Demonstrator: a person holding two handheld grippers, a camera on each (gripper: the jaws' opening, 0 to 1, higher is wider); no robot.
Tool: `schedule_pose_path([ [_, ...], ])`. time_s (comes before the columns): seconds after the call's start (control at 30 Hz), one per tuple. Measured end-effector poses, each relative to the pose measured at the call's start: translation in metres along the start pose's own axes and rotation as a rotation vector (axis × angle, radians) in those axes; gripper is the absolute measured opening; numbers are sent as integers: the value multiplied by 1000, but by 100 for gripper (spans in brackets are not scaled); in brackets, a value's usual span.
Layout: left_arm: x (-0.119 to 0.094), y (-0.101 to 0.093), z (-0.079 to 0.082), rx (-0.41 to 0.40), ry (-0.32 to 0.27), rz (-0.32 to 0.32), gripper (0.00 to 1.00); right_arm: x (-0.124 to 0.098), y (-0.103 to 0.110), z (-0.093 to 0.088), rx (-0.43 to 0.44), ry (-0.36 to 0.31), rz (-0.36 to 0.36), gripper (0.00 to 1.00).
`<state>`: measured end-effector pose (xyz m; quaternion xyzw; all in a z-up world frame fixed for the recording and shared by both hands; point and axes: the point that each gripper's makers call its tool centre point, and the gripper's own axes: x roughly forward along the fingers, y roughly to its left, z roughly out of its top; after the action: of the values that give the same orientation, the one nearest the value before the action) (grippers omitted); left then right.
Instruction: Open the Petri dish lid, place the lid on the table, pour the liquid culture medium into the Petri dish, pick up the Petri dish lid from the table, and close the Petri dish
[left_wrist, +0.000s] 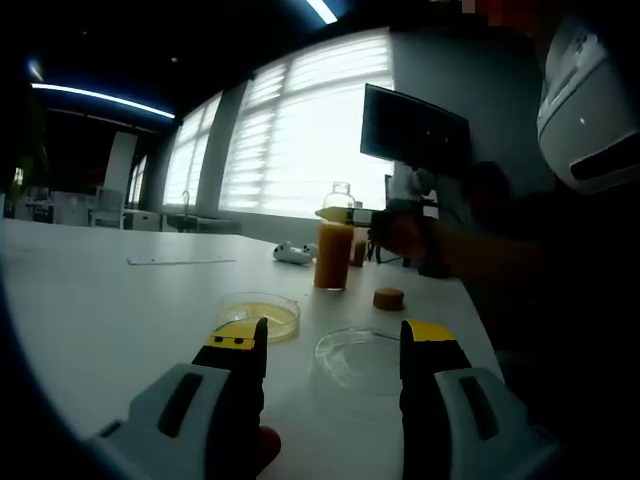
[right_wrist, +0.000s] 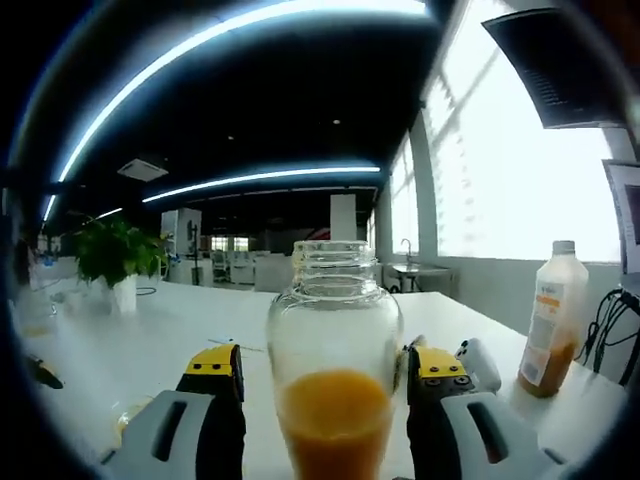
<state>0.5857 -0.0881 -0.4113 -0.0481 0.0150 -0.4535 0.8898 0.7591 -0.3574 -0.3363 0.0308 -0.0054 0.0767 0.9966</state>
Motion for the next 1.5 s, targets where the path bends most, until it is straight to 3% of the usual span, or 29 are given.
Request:
schedule_pose_path([
  [0.1,0,0,0,2,2,1,44,-8,1,1,-29,1,-18,60],
  [0.3,0,-1,0,7,2,0,44,-33,7,8,13,-37,-27,57],
  [0.67,-1,-2,-1,22,6,5,44,-62,3,-2,4,-14,-45,55],
  [1.5,-17,-3,2,61,0,46,43,-103,28,-10,-12,48,54,55],
])
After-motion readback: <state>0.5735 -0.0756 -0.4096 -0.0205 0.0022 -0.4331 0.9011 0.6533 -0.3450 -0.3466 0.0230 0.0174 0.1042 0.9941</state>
